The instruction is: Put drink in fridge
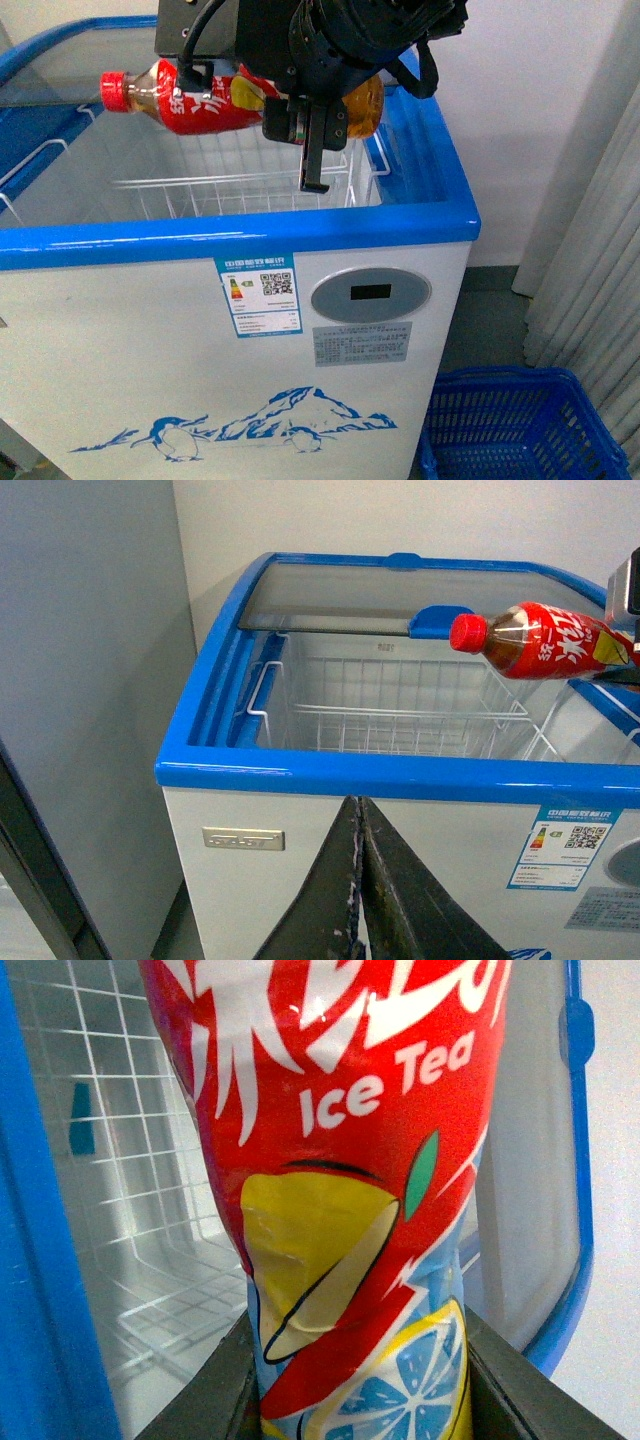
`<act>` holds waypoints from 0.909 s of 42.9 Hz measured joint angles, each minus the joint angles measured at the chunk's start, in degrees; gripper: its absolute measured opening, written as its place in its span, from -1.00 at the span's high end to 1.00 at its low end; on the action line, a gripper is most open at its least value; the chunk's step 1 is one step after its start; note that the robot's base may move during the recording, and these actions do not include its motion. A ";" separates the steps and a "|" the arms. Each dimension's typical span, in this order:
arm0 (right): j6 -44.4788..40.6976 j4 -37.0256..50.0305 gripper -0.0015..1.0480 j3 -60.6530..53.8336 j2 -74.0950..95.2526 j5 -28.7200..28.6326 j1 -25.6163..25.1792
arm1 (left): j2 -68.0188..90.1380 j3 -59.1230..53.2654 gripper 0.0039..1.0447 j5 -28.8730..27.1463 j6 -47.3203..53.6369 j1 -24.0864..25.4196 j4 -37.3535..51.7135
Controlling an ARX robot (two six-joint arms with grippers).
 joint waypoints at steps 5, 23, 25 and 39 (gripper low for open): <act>0.42 2.40 0.29 0.92 2.25 0.17 -0.74 | 0.00 0.00 0.96 0.00 0.00 0.00 0.00; 1.62 10.12 0.30 4.57 10.23 1.57 -1.42 | -0.02 0.00 0.96 0.00 0.00 0.00 0.00; 1.60 10.49 0.30 5.53 11.21 2.14 -1.40 | -0.02 0.00 0.96 0.00 0.00 0.00 0.00; 1.14 13.14 0.30 12.61 18.73 6.91 -1.42 | -0.07 0.00 0.96 -0.02 0.00 0.00 0.00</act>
